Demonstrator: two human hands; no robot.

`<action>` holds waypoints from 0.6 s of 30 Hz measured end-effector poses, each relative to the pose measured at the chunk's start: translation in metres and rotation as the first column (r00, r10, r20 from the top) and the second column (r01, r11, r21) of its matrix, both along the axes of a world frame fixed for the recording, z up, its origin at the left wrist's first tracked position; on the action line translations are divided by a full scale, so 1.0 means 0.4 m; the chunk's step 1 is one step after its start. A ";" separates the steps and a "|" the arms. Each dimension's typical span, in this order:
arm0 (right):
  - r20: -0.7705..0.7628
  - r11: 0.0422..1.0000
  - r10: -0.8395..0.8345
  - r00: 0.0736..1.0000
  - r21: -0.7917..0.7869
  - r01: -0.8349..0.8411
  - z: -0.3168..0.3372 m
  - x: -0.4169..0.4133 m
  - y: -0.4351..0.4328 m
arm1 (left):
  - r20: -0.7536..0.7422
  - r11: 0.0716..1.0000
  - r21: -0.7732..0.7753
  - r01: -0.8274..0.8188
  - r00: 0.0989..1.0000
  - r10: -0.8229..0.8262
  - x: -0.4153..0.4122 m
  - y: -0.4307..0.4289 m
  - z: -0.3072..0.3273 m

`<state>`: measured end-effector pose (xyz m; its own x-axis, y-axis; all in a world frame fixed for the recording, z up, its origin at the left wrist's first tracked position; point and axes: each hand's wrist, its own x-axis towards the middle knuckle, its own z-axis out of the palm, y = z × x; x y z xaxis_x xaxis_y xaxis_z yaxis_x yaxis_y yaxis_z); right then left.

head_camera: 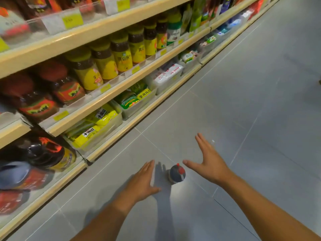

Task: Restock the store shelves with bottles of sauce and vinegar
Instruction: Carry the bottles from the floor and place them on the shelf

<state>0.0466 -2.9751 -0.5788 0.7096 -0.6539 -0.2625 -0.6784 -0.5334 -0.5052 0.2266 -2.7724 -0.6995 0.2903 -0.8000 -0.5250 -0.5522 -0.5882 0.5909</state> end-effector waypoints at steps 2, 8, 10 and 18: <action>-0.017 0.998 -0.060 0.998 0.032 0.060 -0.154 -0.027 0.005 | -0.002 0.999 0.022 0.028 1.000 -0.028 -0.013 -0.049 -0.114; -0.019 0.963 -0.259 0.966 0.071 0.259 -0.501 -0.058 0.046 | -0.067 0.994 -0.039 0.104 0.992 -0.107 -0.030 -0.169 -0.370; -0.002 0.948 -0.305 0.952 0.093 0.304 -0.575 -0.056 0.058 | -0.080 0.993 -0.053 0.109 0.990 -0.113 -0.027 -0.194 -0.435; 0.162 0.916 -0.371 0.915 -0.099 0.389 -0.691 -0.050 0.093 | -0.166 0.987 -0.130 0.089 0.980 -0.110 -0.034 -0.222 -0.568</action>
